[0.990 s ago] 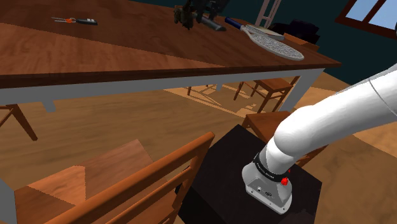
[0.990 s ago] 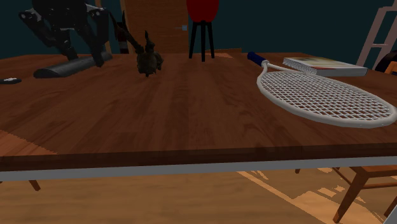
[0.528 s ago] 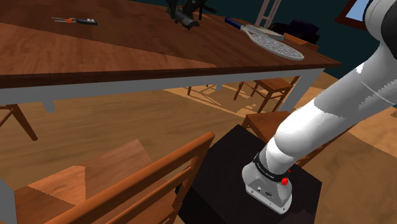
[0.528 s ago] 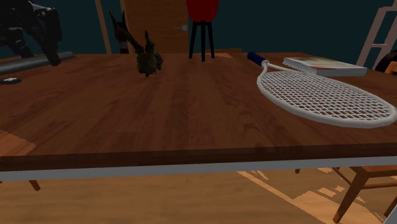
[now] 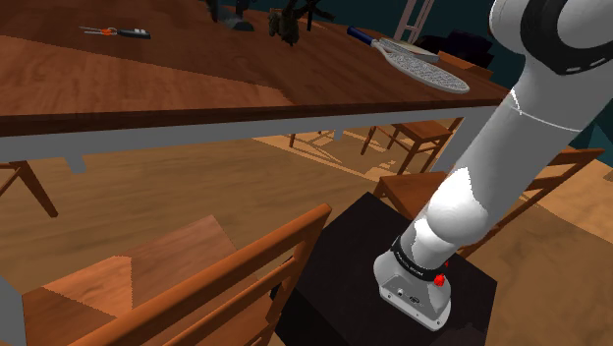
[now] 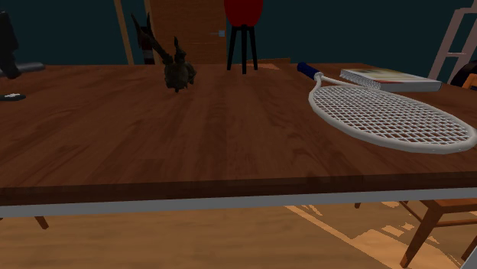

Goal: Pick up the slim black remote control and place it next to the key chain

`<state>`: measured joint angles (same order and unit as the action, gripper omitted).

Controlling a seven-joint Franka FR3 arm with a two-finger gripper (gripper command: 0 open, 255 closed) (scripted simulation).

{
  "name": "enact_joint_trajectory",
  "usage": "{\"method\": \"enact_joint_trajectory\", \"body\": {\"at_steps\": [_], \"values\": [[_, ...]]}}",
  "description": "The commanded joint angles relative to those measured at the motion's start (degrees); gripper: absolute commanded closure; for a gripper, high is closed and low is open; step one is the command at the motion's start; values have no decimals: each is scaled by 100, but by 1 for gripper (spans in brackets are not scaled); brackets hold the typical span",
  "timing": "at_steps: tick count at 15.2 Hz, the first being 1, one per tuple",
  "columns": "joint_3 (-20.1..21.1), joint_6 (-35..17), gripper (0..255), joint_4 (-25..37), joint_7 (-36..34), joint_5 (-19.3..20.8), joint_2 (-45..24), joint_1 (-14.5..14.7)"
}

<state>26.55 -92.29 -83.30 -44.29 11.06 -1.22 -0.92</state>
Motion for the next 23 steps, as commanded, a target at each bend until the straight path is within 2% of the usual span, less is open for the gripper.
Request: {"method": "enact_joint_trajectory", "body": {"at_steps": [1, 4, 5, 19, 23], "values": [[169, 217, 255, 631, -305, 293, -530, 198], [327, 623, 255, 1696, -681, 790, -1376, 660], [325, 679, 255, 1841, -715, 850, -1482, 737], [275, -715, 255, -36, -845, 558, -940, 400], [275, -715, 255, -36, -845, 558, -940, 401]]}}
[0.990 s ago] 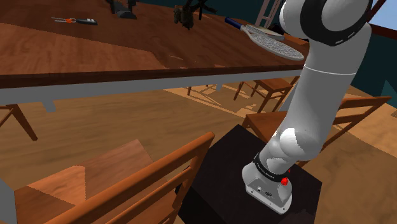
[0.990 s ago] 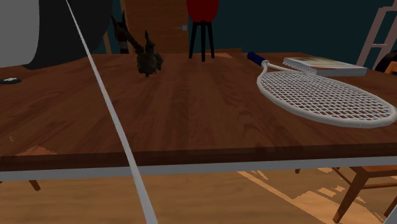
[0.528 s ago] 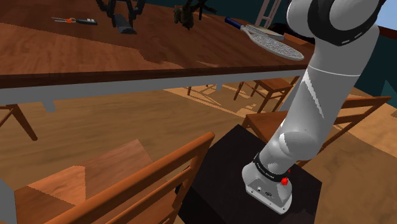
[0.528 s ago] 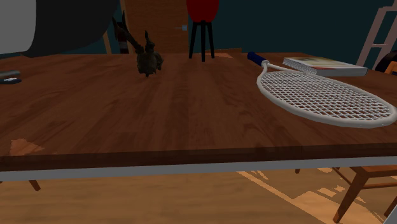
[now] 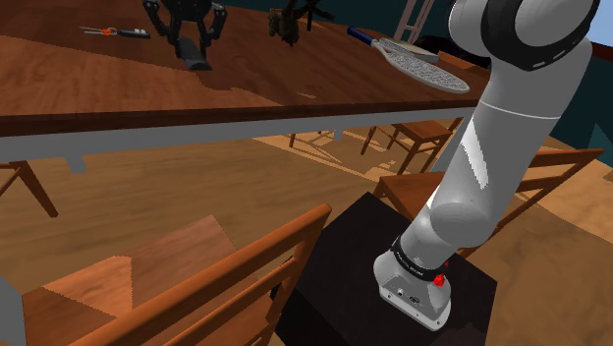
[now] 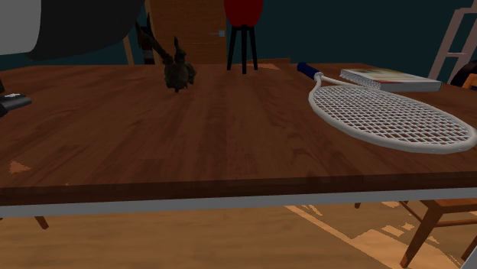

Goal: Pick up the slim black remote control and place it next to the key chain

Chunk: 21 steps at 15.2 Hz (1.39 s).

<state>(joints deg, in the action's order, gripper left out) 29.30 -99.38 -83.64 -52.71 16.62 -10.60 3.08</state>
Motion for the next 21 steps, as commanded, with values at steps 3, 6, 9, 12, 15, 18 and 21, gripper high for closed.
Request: {"method": "enact_joint_trajectory", "body": {"at_steps": [3, 6, 9, 12, 15, 18, 21], "values": [[0, -7, 255, -3, -3, 2, -2, 1], [0, -7, 0, -4, -3, 2, -1, 1], [0, -7, 0, -4, -3, 2, -1, 1], [34, 394, 0, 425, 10, 23, -41, 74], [64, 775, 0, 866, 13, 71, -118, 162], [63, 775, 0, 865, 14, 71, -118, 163], [63, 775, 0, 866, 14, 71, -118, 163]]}}
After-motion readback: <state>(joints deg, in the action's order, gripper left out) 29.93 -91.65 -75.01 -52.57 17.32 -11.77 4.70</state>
